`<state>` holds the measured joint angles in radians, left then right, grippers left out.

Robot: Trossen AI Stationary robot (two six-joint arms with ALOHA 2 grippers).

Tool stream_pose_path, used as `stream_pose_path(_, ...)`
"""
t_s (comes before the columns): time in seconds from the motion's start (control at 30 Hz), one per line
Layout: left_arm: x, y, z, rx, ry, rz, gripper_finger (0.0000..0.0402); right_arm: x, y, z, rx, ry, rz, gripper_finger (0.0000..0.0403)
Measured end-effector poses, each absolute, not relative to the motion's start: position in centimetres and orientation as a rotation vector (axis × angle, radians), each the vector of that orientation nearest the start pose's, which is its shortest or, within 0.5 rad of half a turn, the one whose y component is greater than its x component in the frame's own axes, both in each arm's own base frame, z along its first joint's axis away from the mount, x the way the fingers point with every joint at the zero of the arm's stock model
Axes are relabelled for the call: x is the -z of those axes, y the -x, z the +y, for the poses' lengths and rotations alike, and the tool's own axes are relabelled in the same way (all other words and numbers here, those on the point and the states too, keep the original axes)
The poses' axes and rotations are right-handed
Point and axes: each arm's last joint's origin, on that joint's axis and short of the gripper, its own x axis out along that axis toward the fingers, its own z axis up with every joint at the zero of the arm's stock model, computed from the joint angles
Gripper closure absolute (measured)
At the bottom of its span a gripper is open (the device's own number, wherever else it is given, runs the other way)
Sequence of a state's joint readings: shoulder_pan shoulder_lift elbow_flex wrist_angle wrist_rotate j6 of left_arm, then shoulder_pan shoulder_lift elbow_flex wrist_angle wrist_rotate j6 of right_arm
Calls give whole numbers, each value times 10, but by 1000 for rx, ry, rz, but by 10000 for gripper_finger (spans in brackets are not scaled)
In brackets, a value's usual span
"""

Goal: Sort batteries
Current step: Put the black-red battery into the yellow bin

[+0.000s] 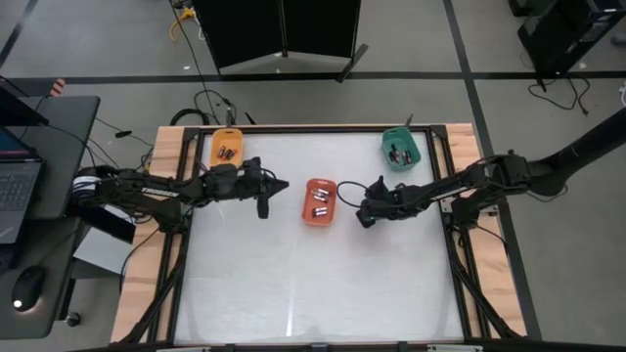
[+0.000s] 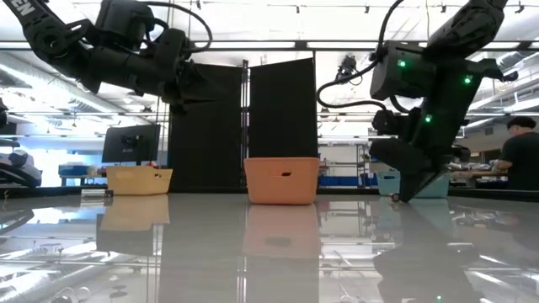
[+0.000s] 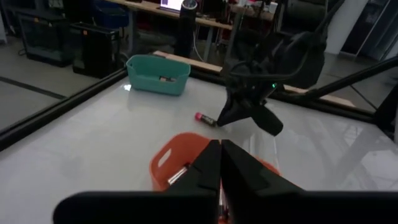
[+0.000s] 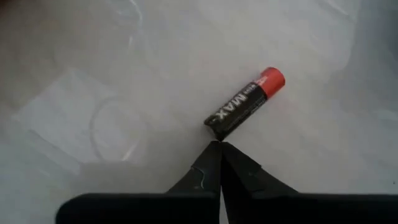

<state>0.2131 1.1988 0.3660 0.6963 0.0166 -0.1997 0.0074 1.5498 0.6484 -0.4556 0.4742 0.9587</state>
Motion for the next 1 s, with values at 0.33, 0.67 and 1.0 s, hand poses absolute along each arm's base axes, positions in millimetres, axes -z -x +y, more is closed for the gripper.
stream_pose_path(0.33,-199,-225,48,-189,225,75,390,-145,-230,-8,910,-481,905,373)
stream_pose_path(0.67,-199,-225,47,-185,229,75,387,-160,-233,-20,956,-699,733,274)
stream_pose_path(1.0,-199,-224,47,-186,231,84,387,-129,-257,-47,979,-745,693,208)
